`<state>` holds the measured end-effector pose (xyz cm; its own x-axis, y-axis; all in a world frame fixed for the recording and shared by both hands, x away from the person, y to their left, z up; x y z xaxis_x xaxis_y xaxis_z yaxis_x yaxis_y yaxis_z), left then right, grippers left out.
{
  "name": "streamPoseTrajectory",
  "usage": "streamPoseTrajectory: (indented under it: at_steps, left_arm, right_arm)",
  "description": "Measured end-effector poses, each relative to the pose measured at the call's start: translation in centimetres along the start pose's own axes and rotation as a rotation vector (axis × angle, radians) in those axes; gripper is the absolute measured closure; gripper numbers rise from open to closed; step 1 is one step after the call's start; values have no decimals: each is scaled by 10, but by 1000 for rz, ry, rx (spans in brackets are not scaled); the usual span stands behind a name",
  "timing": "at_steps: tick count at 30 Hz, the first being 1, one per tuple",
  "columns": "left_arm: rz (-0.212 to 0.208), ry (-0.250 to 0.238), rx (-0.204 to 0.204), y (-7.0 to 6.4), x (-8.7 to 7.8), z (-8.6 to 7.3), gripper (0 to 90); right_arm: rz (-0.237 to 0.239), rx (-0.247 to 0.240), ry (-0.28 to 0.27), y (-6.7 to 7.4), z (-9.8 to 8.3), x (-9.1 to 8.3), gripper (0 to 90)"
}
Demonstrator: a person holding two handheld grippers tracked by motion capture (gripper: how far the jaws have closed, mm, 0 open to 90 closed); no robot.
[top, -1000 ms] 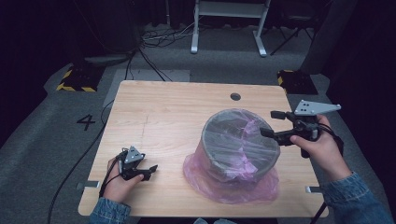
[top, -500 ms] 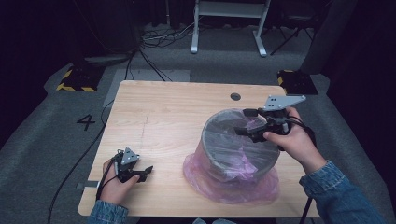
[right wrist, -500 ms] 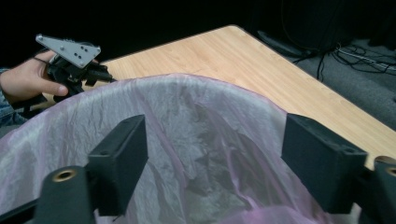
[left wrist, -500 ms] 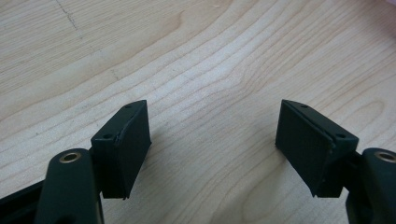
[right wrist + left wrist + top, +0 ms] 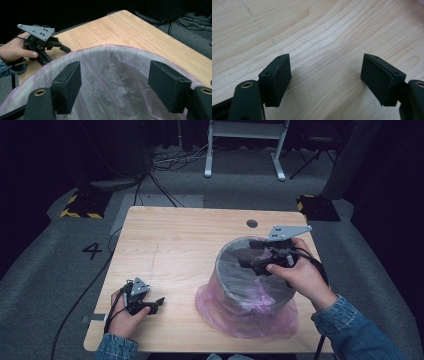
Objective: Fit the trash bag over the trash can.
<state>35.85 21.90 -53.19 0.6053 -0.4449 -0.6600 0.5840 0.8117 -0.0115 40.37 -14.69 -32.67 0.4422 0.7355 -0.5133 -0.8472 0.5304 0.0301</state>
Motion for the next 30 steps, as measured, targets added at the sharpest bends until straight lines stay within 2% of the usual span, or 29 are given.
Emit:
streamPoseTrajectory:
  at_steps: [5,10,14,15,18,20,23,30]
  left_arm:
    - [-1,0,-1,0,0,0,242]
    - [0,0,-1,0,0,0,242]
    - [1,1,1,0,0,0,241]
    - [2,1,1,0,0,0,241]
    - [1,2,3,0,0,0,240]
    - [1,4,5,0,0,1,238]
    - [0,3,-5,-1,1,1,234]
    - [2,5,7,-1,3,3,223]
  right_arm:
    - [8,22,42,1,-12,24,270]
    - [23,9,97,0,-24,40,238]
    - [5,0,151,0,-31,52,212]
    - [8,-4,167,1,-32,54,215]
    - [16,-21,221,-1,-37,59,315]
    - [23,-39,219,-4,-39,64,340]
    - [32,-24,219,-4,-44,69,334]
    - [23,-41,307,-6,-56,79,320]
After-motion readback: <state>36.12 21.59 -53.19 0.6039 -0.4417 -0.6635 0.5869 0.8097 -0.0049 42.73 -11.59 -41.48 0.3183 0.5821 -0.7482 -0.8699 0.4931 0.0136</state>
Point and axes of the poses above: each handheld gripper's, and its own axes: x roughly forward along the jaws, z roughly out of its top, y roughly to its left, the point moved 4 cm from there along x, roughly forward along the jaws, and after that the axes turned 2 degrees about -y, right-handed, at the moved point
